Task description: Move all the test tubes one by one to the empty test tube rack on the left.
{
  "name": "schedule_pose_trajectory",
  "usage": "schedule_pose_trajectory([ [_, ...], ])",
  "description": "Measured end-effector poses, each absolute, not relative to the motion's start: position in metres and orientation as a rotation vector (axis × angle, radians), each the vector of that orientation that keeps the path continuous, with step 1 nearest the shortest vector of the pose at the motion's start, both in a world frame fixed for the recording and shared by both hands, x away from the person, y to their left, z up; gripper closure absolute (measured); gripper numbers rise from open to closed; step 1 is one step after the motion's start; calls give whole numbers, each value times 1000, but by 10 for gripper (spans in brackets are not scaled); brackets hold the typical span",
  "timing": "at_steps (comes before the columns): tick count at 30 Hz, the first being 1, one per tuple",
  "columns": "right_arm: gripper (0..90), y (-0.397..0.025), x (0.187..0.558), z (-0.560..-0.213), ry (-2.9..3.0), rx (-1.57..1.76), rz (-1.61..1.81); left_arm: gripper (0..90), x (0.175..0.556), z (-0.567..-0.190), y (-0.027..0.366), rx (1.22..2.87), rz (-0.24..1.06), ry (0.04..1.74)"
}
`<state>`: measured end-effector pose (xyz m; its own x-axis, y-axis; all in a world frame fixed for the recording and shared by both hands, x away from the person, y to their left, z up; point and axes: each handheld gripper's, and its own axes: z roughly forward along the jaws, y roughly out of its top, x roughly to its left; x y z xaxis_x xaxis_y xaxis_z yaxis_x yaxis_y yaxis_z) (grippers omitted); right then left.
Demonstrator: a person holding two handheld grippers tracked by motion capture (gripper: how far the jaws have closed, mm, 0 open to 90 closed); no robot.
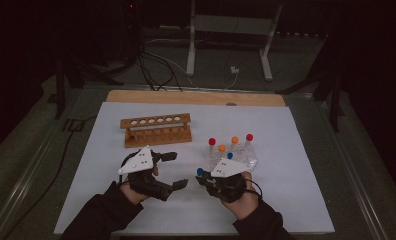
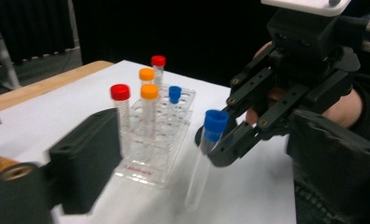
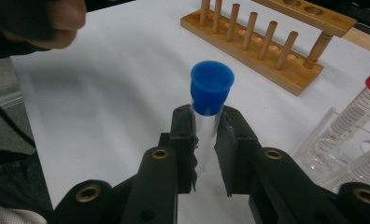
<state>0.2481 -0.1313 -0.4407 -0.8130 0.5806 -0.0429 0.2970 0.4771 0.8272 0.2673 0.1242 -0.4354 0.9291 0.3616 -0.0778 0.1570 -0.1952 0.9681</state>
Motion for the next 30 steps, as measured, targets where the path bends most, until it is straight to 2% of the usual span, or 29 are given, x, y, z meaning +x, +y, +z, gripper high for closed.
schedule_pose_trajectory([
  [3,770,-130,248,-440,2415,742,1261,167,268,-435,120,1778,190,384],
  [22,770,-122,248,-439,2433,722,1273,542,272,-441,102,1806,204,349],
  [30,770,-121,247,-439,2434,717,1275,661,273,-443,97,1824,205,332],
])
